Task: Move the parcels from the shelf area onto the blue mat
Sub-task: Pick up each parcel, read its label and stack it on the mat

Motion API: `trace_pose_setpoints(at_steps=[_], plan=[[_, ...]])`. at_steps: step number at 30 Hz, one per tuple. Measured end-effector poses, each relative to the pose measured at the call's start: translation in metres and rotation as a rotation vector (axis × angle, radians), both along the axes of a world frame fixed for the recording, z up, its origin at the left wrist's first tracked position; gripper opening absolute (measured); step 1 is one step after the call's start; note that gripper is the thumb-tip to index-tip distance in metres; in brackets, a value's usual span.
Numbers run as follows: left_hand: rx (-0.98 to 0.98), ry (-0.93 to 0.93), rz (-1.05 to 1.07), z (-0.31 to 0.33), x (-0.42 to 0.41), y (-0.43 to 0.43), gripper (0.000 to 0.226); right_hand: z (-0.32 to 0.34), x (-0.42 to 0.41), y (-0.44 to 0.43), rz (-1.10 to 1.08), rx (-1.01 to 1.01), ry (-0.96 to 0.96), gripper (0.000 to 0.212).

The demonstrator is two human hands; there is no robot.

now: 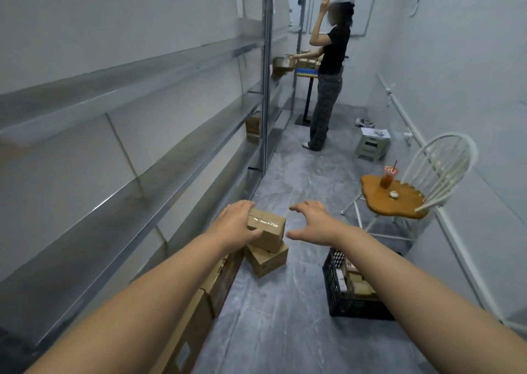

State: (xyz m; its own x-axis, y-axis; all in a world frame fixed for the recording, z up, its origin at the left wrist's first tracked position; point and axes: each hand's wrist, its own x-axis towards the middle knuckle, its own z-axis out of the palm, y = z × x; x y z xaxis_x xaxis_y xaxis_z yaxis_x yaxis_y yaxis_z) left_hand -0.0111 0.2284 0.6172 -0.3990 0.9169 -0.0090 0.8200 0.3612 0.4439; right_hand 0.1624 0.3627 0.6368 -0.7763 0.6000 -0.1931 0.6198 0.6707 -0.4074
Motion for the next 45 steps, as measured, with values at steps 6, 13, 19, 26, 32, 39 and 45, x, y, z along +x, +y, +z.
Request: trace_pose_setpoints(at_steps=[6,13,19,26,32,39,45], plan=[[0.009,-0.009,0.052,-0.001,-0.018,0.097,0.072,-0.006,-0.026,0.11,0.02,-0.015,0.038,0.073],[-0.005,-0.031,0.136,-0.013,-0.044,0.195,0.073,-0.032,-0.053,0.217,0.007,-0.105,0.088,0.067],[-0.095,-0.109,0.179,-0.056,-0.079,0.246,0.072,-0.083,-0.088,0.274,-0.051,-0.237,0.092,0.076],[-0.151,-0.202,0.208,-0.11,-0.171,0.324,0.068,-0.138,-0.17,0.344,-0.135,-0.333,0.026,0.074],[-0.217,-0.332,0.22,-0.177,-0.253,0.393,0.065,-0.198,-0.244,0.398,-0.238,-0.394,-0.047,0.07],[-0.389,-0.378,0.252,-0.318,-0.326,0.439,0.057,-0.328,-0.305,0.457,-0.318,-0.483,-0.164,0.069],[-0.5,-0.417,0.31,-0.458,-0.363,0.472,0.058,-0.474,-0.32,0.495,-0.518,-0.576,-0.268,0.065]])
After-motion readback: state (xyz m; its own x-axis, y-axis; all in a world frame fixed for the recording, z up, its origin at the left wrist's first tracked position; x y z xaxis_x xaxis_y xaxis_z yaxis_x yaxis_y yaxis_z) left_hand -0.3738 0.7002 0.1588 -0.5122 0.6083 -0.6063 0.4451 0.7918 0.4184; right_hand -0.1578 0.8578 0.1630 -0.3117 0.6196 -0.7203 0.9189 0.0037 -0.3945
